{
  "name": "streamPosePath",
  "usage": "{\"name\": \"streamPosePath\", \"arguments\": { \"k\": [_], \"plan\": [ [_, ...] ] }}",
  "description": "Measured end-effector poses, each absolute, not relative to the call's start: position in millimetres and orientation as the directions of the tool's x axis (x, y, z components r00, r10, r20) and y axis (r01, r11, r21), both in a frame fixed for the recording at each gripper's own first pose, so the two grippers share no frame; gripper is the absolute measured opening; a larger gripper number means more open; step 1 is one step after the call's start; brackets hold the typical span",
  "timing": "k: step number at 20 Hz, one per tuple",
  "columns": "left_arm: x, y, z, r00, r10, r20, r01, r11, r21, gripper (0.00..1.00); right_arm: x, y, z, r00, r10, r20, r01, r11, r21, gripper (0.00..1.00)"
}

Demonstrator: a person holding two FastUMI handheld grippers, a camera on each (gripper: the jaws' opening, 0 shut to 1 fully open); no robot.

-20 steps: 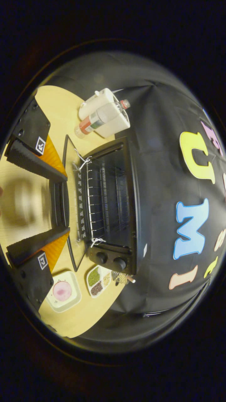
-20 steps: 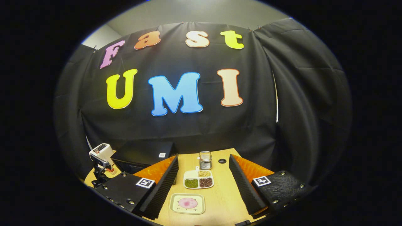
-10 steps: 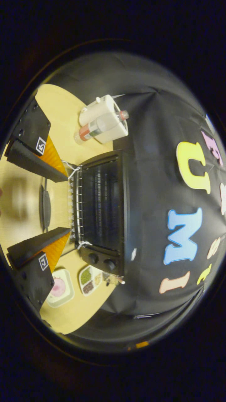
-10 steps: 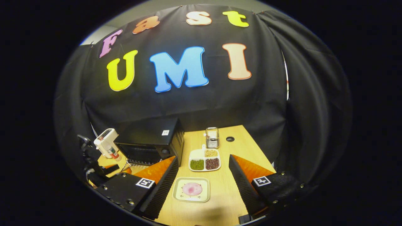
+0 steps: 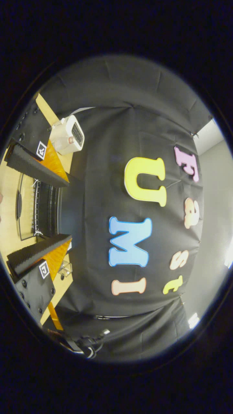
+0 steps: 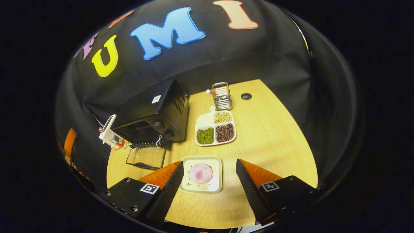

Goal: Open the electric oven with the left hand, put the food in, and close the electric oven.

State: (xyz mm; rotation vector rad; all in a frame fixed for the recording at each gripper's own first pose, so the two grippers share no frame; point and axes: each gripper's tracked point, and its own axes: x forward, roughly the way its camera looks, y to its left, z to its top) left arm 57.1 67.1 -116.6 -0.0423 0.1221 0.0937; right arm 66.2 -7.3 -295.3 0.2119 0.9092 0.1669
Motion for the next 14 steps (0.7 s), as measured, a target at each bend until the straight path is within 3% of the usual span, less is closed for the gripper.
{"name": "streamPosePath", "arguments": {
  "k": [7, 8, 9, 14],
  "plan": [
    [34.7, 81.9, -102.8, 0.986, 0.130, -0.103, -0.136, 0.989, -0.063, 1.00, 66.4, 2.1, -365.4, 0.378, 0.302, -0.875, 0.019, 0.943, 0.333, 0.98],
    [30.7, 85.7, -106.5, 0.984, 0.138, -0.109, -0.146, 0.987, -0.066, 0.91, 67.7, 0.5, -372.6, 0.357, 0.301, -0.884, 0.028, 0.943, 0.332, 0.98],
    [27.6, 90.5, -108.7, 0.982, 0.149, -0.113, -0.157, 0.985, -0.066, 1.00, 68.7, -0.8, -378.8, 0.336, 0.297, -0.894, 0.034, 0.945, 0.326, 0.98],
    [15.8, 110.3, -120.0, 0.972, 0.190, -0.140, -0.199, 0.978, -0.057, 0.97, 77.3, -2.6, -410.9, 0.266, 0.279, -0.923, 0.060, 0.950, 0.305, 0.99]
  ]
}}
